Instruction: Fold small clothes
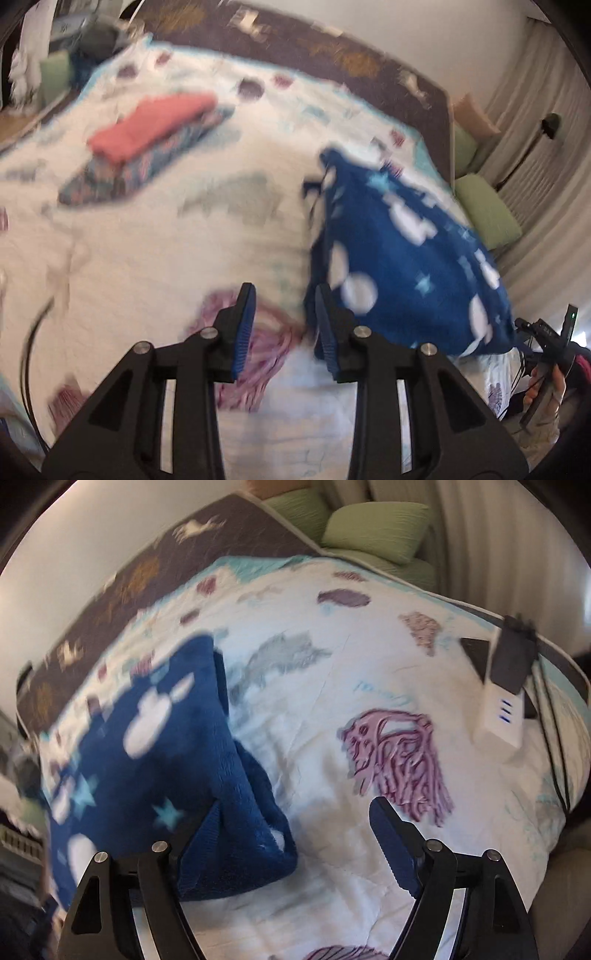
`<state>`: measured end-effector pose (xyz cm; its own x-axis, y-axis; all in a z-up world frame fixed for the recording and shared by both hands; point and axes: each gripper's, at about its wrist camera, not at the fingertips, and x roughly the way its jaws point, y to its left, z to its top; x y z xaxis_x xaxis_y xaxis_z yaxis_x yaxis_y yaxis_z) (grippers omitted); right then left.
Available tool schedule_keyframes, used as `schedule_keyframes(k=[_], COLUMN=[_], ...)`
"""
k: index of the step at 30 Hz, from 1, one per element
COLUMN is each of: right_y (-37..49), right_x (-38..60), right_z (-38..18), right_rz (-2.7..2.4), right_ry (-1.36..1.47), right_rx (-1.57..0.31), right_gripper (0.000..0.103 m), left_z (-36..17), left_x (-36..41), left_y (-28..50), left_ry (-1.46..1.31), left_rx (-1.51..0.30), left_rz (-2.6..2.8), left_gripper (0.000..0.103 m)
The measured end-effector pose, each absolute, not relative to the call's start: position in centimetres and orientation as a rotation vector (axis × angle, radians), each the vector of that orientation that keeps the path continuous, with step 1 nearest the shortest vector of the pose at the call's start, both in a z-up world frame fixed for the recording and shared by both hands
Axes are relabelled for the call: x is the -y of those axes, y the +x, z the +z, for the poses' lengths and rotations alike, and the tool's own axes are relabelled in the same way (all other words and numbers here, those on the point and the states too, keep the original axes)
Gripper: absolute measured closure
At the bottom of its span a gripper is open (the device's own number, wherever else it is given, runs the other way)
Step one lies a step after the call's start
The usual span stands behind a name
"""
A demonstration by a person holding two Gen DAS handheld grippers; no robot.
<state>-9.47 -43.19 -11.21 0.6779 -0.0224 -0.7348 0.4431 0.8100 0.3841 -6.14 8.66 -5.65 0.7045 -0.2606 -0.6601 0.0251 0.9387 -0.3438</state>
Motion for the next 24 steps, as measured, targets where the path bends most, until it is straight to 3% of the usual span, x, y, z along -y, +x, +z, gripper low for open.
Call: schedule_keyframes(k=[2,6,8,11,14,17,24], right_y=[-9.0,-7.0,-5.8,-4.0,-2.6,-3.0,0.5], right_x=[41.1,34.2,31.5,29.2,29.6,28.3,27.4], right_z=[-9.1,-6.5,-7.0,-9.8,-14.4,-13.5,-7.7], right_rz=[-0.231,-0.037,-0.002,0.001,-0.022,-0.031,0.029], right_ry=[0.495,0.341,0.292,0.225,0.223,0.077,0.108], right_rx=[-0.731,-0.631,-0.639,-0.668,-0.786,-0.796,-0.691], right_gripper=[0.028,0.028,0.028,0.028,0.028,0.029,0.031], left_z=[-3.8,-3.7,-5.5,-10.3,-11.3,-9.9,-4.5], left_x=[-7.1,-1.8,0.0,1.5,0.7,0.6,3.5], left_y=[-5.4,-3.0,-1.6,0.7,-0.3,-0.4,2.6], left_ry=[-0.310,-0.278,-0.240,-0.123,-0.128,-0.117,-0.090], left_rx=[-0.736,-0.729,-0.765,-0.882,-0.813,-0.829,-0.689], left_rz=[-0.239,-0.415,-0.435,-0.319,-0.368,-0.345,-0.413], left_gripper=[0.069,0.063,0.044,0.043,0.043,0.044,0.044])
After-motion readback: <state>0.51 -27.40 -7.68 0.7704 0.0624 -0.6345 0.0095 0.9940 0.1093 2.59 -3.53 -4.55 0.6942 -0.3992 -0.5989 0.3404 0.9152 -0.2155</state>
